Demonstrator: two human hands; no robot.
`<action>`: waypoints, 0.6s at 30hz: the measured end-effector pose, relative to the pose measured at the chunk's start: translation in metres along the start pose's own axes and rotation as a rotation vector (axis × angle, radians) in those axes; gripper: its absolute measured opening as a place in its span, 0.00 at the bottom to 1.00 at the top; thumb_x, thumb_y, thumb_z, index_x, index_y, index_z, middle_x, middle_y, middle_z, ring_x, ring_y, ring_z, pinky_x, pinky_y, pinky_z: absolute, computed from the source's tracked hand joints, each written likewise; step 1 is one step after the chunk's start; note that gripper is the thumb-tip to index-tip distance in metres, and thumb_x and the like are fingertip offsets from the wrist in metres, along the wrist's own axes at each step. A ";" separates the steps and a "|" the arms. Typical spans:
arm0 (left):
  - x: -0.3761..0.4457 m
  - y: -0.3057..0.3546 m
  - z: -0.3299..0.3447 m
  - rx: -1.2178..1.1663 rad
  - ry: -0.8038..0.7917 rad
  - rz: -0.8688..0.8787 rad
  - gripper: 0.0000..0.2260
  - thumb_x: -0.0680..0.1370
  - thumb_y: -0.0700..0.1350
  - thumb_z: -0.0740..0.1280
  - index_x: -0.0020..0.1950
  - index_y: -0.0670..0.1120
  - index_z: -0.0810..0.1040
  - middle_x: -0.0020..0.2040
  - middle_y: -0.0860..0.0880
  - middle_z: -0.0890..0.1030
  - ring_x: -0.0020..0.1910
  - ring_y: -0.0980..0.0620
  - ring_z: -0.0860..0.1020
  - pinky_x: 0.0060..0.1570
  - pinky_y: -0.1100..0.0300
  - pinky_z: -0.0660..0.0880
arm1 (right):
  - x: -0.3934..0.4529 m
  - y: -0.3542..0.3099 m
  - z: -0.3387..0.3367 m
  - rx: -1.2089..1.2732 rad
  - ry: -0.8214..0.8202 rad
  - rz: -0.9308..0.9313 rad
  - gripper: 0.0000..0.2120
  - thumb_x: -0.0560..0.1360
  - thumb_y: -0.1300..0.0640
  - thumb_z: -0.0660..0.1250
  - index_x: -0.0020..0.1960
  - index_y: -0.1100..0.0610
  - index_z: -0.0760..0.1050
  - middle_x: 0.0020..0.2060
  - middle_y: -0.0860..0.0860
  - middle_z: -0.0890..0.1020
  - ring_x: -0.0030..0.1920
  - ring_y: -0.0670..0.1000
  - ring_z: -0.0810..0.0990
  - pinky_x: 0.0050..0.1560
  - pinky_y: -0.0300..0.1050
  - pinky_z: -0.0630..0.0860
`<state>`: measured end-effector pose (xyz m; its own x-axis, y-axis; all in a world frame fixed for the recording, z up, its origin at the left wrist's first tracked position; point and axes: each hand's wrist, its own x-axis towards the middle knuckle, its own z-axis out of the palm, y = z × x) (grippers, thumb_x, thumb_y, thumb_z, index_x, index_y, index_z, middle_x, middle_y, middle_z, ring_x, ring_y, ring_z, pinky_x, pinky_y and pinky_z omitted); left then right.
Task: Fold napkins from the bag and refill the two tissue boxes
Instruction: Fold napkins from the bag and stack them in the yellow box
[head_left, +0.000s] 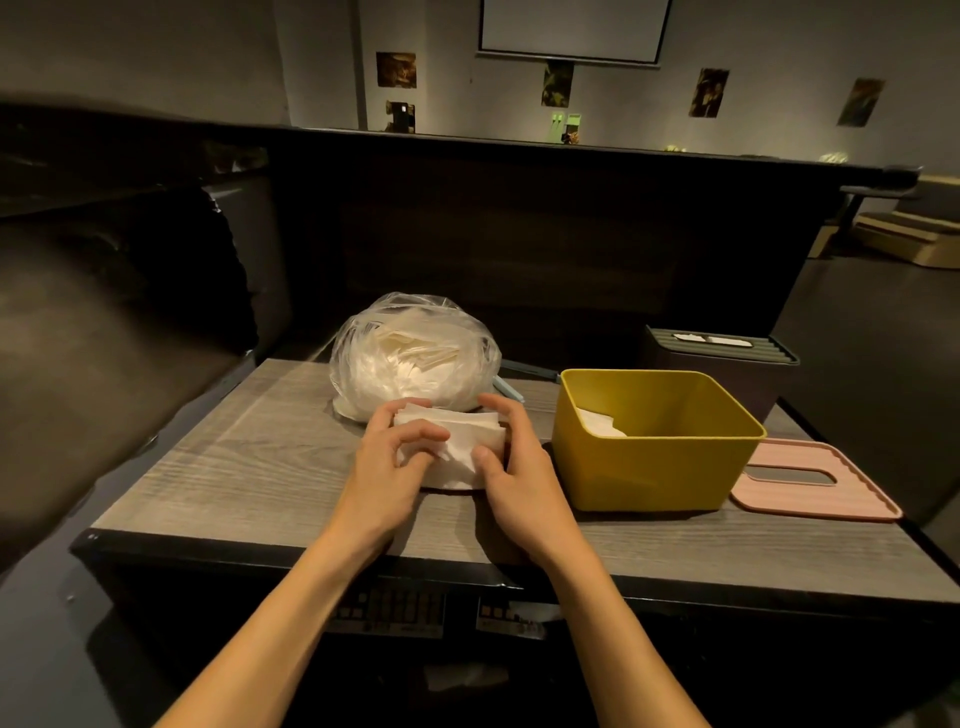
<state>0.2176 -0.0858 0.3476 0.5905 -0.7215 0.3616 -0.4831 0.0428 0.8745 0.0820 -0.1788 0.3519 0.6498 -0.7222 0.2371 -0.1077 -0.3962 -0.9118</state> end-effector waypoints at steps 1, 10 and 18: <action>0.000 0.001 0.001 -0.004 0.013 -0.025 0.17 0.79 0.30 0.64 0.46 0.51 0.83 0.67 0.53 0.71 0.64 0.62 0.71 0.54 0.76 0.69 | 0.000 0.000 0.000 -0.002 0.011 0.005 0.26 0.84 0.63 0.61 0.76 0.42 0.64 0.65 0.44 0.74 0.55 0.36 0.76 0.49 0.28 0.76; 0.005 -0.005 0.003 -0.216 0.091 -0.153 0.17 0.79 0.30 0.62 0.40 0.49 0.81 0.63 0.55 0.75 0.60 0.57 0.75 0.61 0.51 0.77 | 0.001 -0.002 -0.002 0.027 0.121 0.034 0.25 0.84 0.63 0.61 0.76 0.43 0.64 0.61 0.42 0.74 0.54 0.36 0.76 0.44 0.25 0.74; -0.003 0.007 -0.006 -0.305 -0.004 -0.098 0.42 0.64 0.42 0.67 0.74 0.63 0.53 0.71 0.52 0.68 0.66 0.49 0.72 0.54 0.53 0.80 | 0.000 -0.005 -0.001 -0.013 -0.038 -0.012 0.18 0.82 0.65 0.63 0.63 0.44 0.71 0.58 0.44 0.79 0.55 0.42 0.79 0.50 0.37 0.79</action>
<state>0.2169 -0.0794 0.3546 0.6220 -0.7349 0.2702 -0.2080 0.1775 0.9619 0.0817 -0.1772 0.3563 0.6792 -0.6953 0.2352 -0.1088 -0.4123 -0.9045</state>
